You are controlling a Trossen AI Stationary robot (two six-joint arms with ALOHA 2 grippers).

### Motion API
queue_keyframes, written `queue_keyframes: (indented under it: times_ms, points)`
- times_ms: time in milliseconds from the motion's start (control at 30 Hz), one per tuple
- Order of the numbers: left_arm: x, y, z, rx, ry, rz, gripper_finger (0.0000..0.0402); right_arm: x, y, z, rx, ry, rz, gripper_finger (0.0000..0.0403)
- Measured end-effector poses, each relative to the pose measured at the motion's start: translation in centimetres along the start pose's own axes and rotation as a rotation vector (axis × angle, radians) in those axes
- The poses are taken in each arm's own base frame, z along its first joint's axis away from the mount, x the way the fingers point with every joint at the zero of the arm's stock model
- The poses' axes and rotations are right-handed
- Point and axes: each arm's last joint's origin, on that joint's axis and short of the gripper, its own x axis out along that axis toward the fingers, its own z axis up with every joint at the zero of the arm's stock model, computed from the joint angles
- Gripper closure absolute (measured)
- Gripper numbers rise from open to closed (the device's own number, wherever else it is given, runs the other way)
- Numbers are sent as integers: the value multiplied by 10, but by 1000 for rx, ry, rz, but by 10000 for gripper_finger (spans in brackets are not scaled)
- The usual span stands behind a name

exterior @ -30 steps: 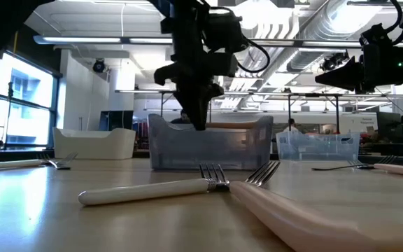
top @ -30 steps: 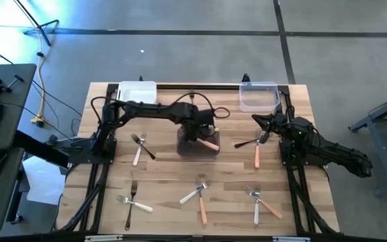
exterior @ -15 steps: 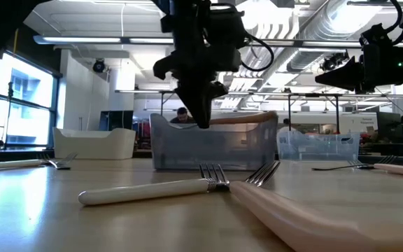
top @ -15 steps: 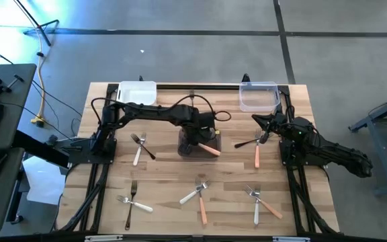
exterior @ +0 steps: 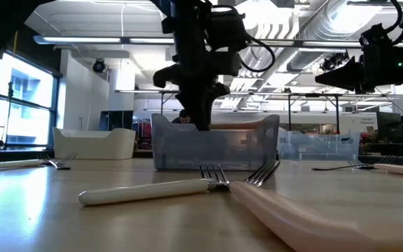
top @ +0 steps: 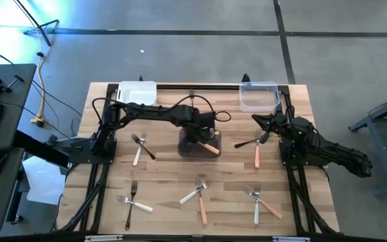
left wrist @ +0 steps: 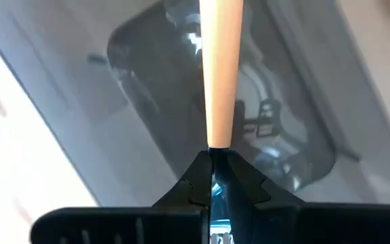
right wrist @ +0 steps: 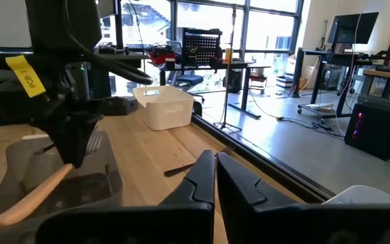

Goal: Sort silverware by color (type)
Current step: Put the top right orange fork into the black bin

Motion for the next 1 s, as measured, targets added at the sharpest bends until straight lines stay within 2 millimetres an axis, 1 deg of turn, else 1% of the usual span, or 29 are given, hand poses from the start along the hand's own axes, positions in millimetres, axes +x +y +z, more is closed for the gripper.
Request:
queue_keyframes:
  times_ms: [167,267,467,733,800,1000]
  points:
    - [-1,0,0,142,3,7,396,0,0,0,0,0,0,403]
    - [-1,0,0,181,2,8,396,0,0,0,0,0,0,403]
    - [-1,0,-1,159,-14,-26,396,0,0,0,0,0,0,403]
    - [26,-1,-1,116,20,-86,396,0,0,0,0,0,0,403]
    - [30,-1,-1,115,28,-93,396,0,0,0,0,0,0,403]
    - [30,0,-2,96,24,-88,396,0,0,0,0,0,0,403]
